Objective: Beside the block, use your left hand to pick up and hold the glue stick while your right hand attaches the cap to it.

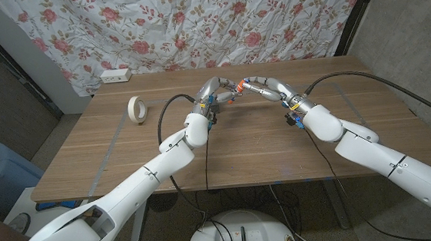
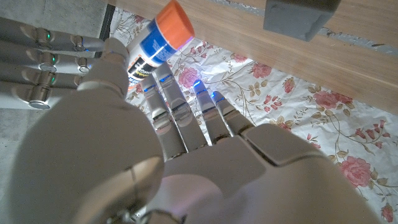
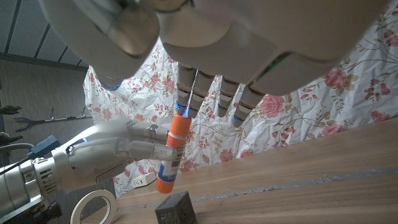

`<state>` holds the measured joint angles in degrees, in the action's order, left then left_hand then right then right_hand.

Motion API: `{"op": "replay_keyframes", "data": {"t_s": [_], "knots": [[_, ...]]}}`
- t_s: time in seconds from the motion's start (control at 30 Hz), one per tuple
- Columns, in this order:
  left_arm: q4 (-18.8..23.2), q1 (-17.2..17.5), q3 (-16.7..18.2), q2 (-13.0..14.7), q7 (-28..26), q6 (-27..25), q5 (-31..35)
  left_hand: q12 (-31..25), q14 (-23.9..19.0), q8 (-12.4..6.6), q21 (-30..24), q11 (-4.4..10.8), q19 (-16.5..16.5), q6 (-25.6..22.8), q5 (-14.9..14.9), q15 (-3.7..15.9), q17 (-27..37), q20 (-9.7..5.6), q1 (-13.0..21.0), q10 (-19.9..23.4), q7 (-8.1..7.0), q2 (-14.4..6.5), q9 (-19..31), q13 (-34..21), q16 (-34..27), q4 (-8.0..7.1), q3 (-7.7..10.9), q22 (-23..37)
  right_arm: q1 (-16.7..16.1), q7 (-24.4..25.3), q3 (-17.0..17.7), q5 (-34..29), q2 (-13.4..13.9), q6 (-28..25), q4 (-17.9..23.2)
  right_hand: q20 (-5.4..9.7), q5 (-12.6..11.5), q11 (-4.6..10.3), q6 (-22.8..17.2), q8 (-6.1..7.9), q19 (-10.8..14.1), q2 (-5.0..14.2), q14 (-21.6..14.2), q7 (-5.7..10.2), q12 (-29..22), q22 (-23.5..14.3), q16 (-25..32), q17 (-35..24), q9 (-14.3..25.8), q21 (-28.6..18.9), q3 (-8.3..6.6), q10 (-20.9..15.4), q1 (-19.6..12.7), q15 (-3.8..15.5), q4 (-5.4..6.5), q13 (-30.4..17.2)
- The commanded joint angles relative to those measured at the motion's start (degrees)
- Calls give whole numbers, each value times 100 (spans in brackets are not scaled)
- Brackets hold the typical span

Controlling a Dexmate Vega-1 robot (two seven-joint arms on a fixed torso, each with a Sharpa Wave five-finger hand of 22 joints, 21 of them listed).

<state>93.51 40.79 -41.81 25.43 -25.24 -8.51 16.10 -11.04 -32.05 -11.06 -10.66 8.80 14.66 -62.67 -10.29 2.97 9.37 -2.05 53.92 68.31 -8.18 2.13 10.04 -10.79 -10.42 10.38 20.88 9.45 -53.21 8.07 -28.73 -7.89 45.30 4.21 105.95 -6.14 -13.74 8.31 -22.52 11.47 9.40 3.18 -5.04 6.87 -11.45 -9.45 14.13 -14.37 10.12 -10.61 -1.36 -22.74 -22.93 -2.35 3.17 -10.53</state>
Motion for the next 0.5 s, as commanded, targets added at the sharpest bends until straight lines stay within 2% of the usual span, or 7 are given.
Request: {"op": "replay_keyframes", "data": {"t_s": [0.03, 0.5], "knots": [[1, -18, -15, -13, -30, -41, 55, -72, -78, -77, -22, 378, 49, -665, -44, 752, 22, -8, -165, 525, 333, -634, 113, -36, -5, -60, 104, 16, 28, -77, -31, -22, 26, -19, 4, -36, 10, -16, -66, 59, 18, 4, -49, 4, -27, -19, 32, 0, 12, -23, 33, -77, 46, 42, -3, -33], [-13, -34, -20, -10, -18, -36, 65, -102, -107, -104, -26, 376, 78, -726, -44, 803, 27, -20, -96, 636, 373, -668, 124, -40, -14, -39, 125, 15, 53, -184, -45, 39, 53, -95, 30, -37, 13, -21, -151, 64, 24, 17, -75, 7, -19, -19, 38, 11, 13, -21, 46, -113, 88, 93, -5, -34]]}}
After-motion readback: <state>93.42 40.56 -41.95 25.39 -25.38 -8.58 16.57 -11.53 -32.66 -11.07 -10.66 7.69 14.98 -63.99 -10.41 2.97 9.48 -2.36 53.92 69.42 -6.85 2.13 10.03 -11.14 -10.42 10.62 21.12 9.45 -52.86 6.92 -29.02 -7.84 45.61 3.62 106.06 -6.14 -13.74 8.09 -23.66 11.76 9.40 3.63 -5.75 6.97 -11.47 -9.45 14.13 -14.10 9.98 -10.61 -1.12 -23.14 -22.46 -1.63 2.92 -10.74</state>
